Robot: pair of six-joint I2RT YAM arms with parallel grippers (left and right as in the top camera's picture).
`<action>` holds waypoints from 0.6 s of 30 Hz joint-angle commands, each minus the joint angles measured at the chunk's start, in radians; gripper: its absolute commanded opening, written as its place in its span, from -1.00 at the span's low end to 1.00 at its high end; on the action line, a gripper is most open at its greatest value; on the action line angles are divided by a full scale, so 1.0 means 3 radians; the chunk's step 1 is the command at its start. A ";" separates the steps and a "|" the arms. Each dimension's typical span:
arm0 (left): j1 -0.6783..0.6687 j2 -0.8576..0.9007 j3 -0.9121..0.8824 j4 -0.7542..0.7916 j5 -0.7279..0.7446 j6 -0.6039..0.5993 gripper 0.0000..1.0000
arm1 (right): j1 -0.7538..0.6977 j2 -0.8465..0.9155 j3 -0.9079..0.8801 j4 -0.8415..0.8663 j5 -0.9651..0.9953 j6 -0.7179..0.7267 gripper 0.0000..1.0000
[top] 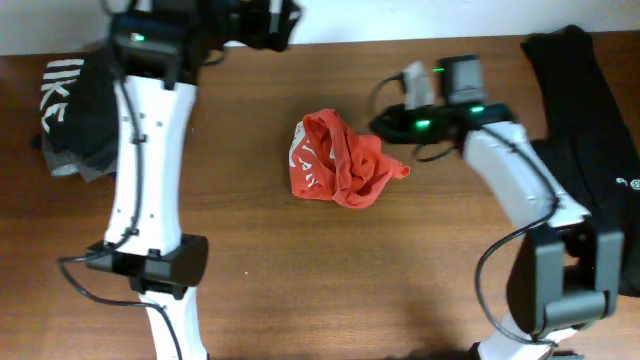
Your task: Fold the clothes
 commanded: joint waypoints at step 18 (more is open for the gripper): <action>0.0292 -0.0017 0.0004 -0.0434 -0.0338 -0.0058 0.98 | 0.0900 0.0429 0.0008 0.0431 0.1937 -0.0136 -0.27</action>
